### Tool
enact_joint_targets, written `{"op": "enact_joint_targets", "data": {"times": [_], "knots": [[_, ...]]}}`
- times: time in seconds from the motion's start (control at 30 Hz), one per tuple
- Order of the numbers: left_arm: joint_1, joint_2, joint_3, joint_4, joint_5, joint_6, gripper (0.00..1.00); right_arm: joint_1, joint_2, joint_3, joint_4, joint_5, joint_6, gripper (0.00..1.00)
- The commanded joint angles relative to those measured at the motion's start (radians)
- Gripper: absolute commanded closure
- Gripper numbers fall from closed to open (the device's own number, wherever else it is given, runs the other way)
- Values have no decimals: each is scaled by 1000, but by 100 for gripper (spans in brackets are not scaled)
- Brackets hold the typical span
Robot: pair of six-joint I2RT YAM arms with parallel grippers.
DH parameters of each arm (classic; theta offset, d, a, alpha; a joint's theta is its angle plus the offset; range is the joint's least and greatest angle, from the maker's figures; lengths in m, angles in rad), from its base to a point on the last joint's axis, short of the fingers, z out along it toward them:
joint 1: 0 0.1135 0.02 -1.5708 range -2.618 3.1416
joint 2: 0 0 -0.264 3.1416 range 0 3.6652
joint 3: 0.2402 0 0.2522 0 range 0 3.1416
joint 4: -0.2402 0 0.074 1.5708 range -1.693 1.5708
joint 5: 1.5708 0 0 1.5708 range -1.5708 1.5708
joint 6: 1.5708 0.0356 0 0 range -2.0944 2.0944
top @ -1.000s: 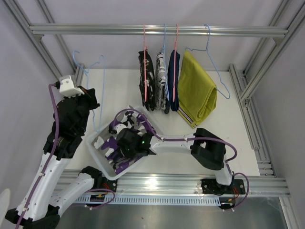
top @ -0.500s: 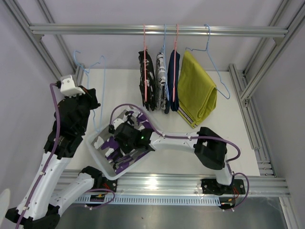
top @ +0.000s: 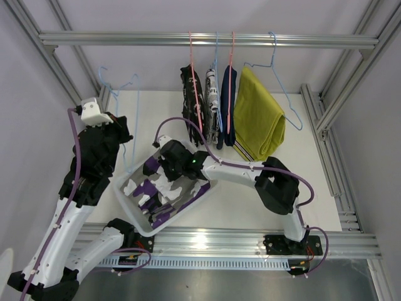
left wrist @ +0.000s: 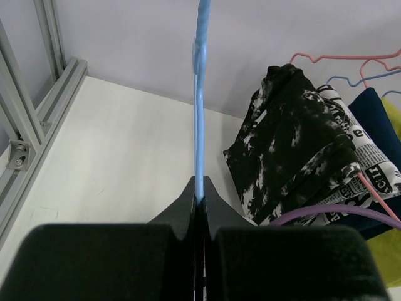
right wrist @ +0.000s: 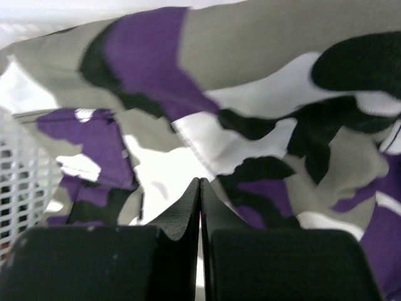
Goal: Remove the trousers from the hanger
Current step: Place the trousers in the bin.
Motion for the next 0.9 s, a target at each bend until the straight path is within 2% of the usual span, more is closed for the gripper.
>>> {"op": "enact_joint_targets", "data": {"times": [0.0, 0.13, 0.23, 0.5, 0.6, 0.67, 0.87], "knots": [[9, 1, -2, 48, 23, 1, 99, -12, 54, 10, 50, -43, -10, 100], [7, 5, -2, 50, 17, 8, 99, -12, 62, -19, 62, -43, -5, 100], [6, 10, 7, 45, 9, 47, 99, 0, 10, -54, 58, -43, -23, 100], [7, 5, 39, 24, -26, 134, 100, 43, -259, -203, 38, 49, -45, 100], [4, 21, 70, -16, -32, 148, 99, 57, -325, -234, 16, 95, -51, 97], [-3, 47, 103, -66, -25, 159, 99, 57, -392, -269, 18, 112, -54, 91], [-16, 110, 218, -192, 106, 167, 99, 51, -541, -343, 21, 134, -73, 75]]}}
